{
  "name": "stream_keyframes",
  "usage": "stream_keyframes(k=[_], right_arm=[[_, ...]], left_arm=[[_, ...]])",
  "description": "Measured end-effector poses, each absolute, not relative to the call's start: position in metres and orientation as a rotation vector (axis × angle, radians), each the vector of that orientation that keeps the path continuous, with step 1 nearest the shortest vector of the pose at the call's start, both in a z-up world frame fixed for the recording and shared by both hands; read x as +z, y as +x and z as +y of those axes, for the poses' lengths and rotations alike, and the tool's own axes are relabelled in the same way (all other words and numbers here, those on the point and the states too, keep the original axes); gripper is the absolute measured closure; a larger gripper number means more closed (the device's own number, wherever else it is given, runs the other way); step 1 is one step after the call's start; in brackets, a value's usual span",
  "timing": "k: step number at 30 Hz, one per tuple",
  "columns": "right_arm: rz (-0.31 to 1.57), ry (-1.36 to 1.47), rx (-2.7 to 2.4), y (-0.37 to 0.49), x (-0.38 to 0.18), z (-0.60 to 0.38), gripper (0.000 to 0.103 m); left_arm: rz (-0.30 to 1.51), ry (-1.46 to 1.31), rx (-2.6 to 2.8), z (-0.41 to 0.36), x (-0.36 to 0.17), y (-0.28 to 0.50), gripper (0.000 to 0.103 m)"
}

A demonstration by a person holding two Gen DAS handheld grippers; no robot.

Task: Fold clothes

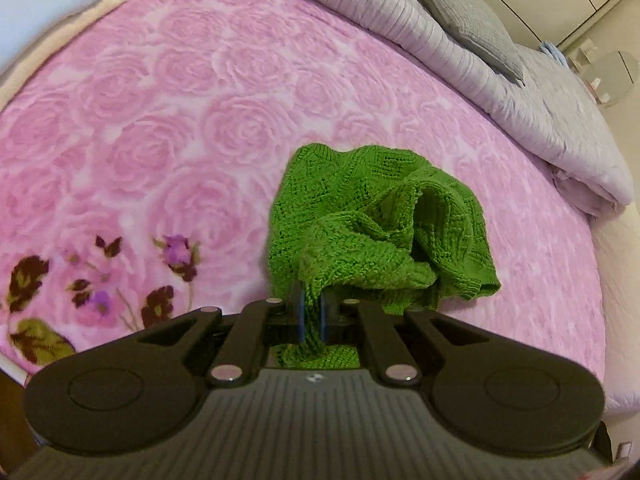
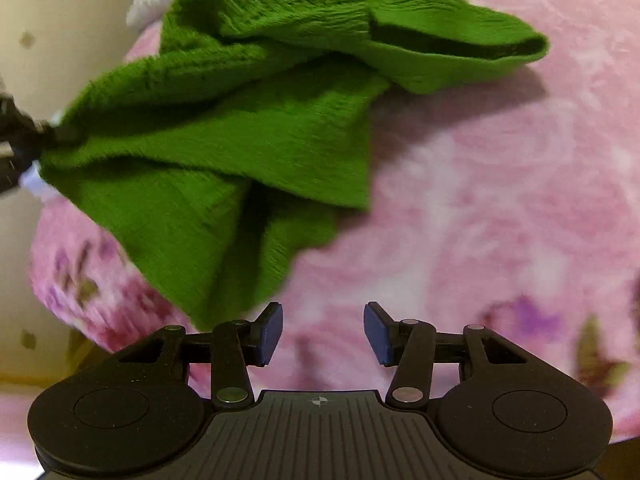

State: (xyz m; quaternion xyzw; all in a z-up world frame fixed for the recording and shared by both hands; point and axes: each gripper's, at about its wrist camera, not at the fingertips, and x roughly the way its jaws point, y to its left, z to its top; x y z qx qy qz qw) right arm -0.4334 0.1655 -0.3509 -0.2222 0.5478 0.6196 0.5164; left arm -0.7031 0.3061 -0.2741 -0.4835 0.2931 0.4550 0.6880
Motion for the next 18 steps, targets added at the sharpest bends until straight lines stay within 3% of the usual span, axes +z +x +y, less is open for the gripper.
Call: stream_keyframes(k=[6,7,8,9,12,18], right_arm=[[1.465,-0.236,1.357,-0.445,-0.389,0.178,0.053],[1.457,-0.231,1.349,-0.448,-0.393,0.182,0.058],[1.442,-0.254,1.344,-0.451,-0.394,0.187,0.092],[1.435,-0.292,1.329,-0.452,-0.393,0.191,0.096],[1.404,-0.322,1.265,-0.437,-0.373,0.195,0.097],[1.066,-0.224,1.126,-0.355,-0.257,0.172,0.098]], left_arm=[[0.662,-1.088,0.978,0.322,-0.282,-0.711,0.099],[0.659,-1.092,0.97,0.324,-0.282,-0.712,0.099],[0.658,-1.093,0.959,0.327,-0.281,-0.712,0.099],[0.656,-1.094,0.948,0.329,-0.279,-0.712,0.099],[0.646,-1.073,0.901,0.331,-0.263,-0.707,0.099],[0.518,-0.995,0.751,0.333,-0.19,-0.676,0.099]])
